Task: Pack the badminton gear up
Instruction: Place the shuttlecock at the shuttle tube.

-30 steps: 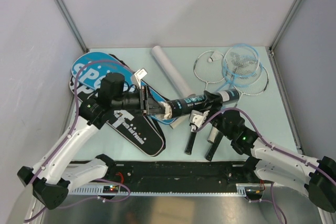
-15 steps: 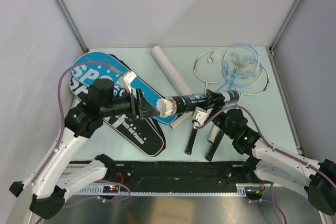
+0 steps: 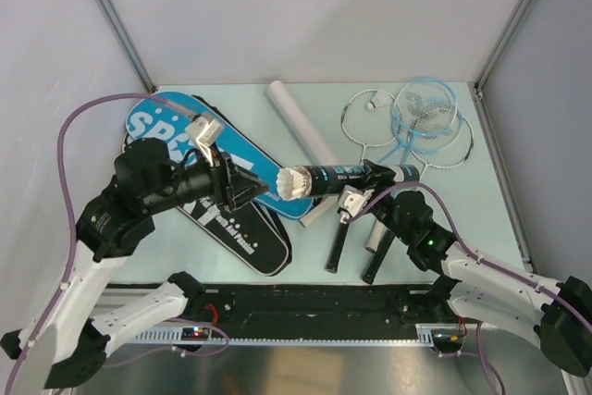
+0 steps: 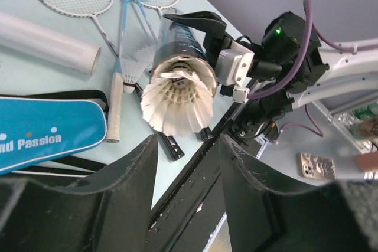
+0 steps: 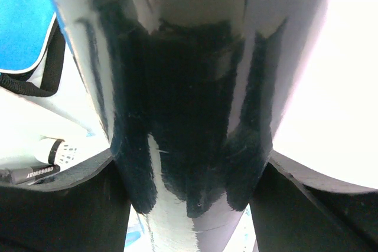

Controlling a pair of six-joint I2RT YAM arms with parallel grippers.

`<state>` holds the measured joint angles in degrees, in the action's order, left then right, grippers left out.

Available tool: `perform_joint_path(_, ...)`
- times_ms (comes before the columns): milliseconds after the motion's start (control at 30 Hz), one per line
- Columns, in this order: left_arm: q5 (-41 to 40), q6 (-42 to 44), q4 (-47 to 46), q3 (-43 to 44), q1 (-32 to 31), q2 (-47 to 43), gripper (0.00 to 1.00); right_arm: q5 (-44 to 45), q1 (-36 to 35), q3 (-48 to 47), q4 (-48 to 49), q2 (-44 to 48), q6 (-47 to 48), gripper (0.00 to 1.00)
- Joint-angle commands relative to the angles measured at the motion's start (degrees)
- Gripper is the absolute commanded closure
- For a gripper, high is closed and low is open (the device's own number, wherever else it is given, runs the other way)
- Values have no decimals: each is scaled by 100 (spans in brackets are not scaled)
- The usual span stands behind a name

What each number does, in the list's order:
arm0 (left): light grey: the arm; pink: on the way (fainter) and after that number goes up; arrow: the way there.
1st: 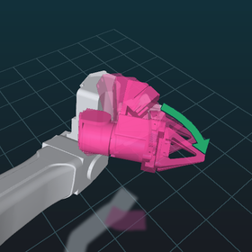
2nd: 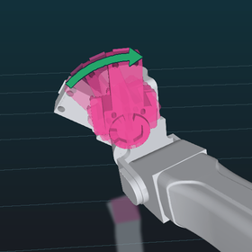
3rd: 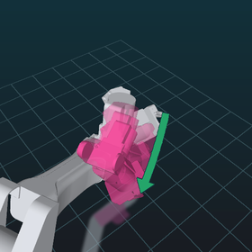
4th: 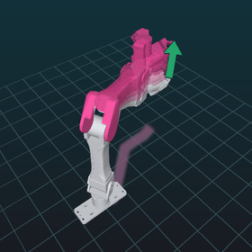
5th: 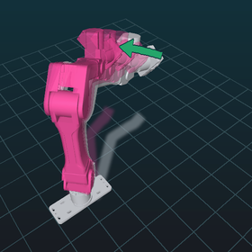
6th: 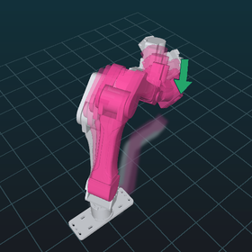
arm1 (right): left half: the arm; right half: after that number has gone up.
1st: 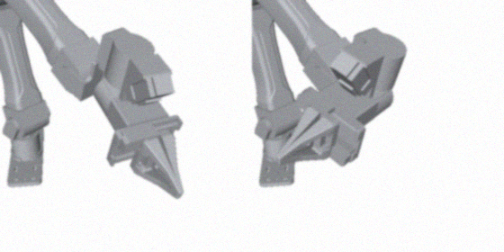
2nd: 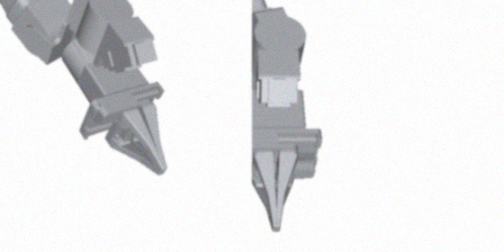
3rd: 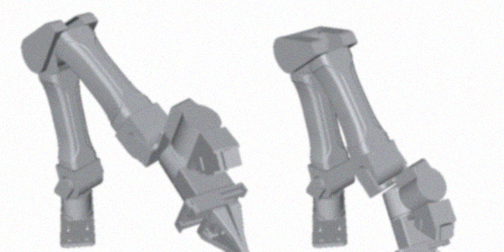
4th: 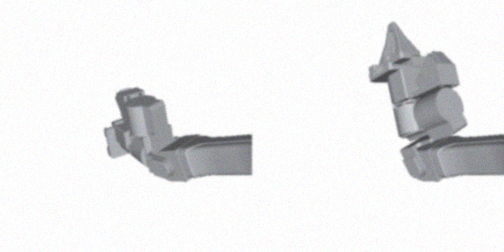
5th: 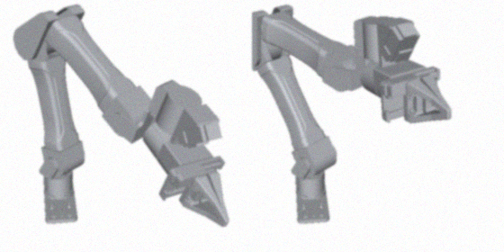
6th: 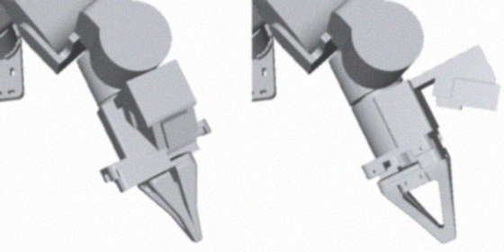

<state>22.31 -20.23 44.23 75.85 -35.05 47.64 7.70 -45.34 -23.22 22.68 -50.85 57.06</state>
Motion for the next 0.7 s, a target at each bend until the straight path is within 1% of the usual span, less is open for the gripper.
perform_joint_path(0, -225, 539, -33, 238, -462, 320, 51, 119, 25, -174, 519, 38, -264, 74)
perform_joint_path(133, -580, 713, -80, 298, -960, 402, 51, 188, 11, -217, 450, 11, -300, 74)
perform_joint_path(333, -883, 542, -112, 369, -1451, 632, 52, 271, -10, -221, 344, 57, -296, 74)
perform_joint_path(467, -1157, 526, -140, 386, -1655, 817, 53, 294, -45, -220, 319, 54, -302, 74)
perform_joint_path(667, -1536, 571, -246, 380, -1777, 965, 57, 332, -81, -220, 274, 87, -286, 74)
